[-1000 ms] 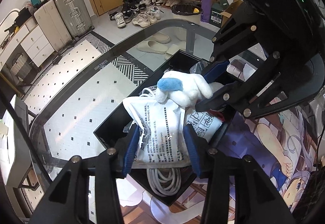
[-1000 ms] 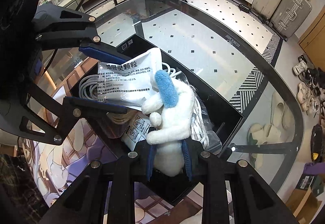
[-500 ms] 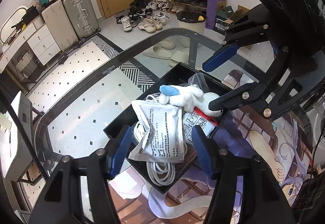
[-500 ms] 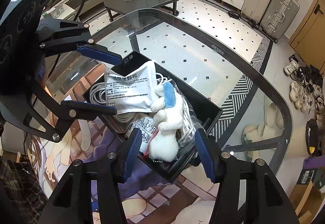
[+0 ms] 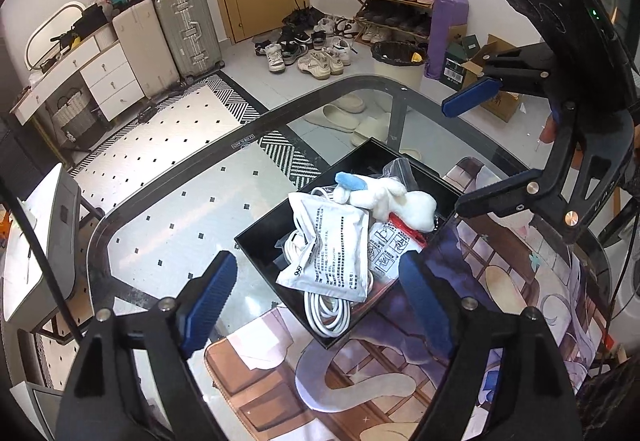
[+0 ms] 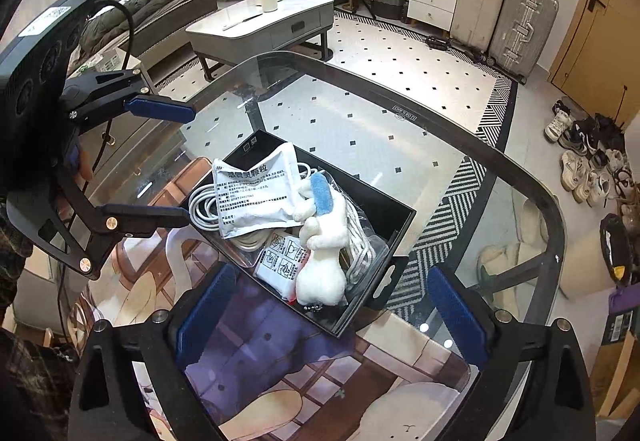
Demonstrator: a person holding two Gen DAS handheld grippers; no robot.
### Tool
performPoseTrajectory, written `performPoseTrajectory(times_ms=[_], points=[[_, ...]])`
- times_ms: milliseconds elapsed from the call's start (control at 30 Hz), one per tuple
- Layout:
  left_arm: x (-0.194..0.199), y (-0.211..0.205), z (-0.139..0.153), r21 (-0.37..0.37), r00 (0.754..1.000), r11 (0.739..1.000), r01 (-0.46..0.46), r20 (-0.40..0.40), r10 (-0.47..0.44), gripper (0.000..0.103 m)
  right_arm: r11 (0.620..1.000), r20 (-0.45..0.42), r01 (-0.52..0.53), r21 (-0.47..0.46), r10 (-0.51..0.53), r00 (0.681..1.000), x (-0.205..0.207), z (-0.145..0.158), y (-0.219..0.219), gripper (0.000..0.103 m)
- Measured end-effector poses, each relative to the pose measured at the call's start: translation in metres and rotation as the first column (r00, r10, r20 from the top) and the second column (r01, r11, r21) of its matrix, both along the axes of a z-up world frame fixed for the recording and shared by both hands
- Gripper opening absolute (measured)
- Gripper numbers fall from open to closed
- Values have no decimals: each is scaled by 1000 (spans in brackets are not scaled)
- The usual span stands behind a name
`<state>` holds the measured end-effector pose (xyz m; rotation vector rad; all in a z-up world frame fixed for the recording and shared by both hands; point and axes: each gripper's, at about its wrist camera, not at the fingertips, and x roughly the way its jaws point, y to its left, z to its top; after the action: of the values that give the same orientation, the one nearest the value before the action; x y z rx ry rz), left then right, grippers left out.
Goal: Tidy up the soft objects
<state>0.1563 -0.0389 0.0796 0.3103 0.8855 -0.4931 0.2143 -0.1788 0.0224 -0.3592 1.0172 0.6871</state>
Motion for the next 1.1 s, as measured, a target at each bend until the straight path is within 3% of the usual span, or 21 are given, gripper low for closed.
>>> performPoseTrajectory(times_ms=[100,467,733,1100], points=[[-6,7,3,-35,1000,999,-24,15,24,96,1000,41,30,6,-30,999,-7,4,-4,102],[-26,18,5,-88,994,992,-90,52,95,103,989,68,96,117,-104,992,-27,7,-16,102],[-39,24,-4,-137,982,978,-156,87,169,103,972,120,167,168,-188,975,-37,1,-33,102],[-58,31,-28,-204,947,945,-257,141,289,103,926,178,253,282,-309,934,-55,-16,-51,102]])
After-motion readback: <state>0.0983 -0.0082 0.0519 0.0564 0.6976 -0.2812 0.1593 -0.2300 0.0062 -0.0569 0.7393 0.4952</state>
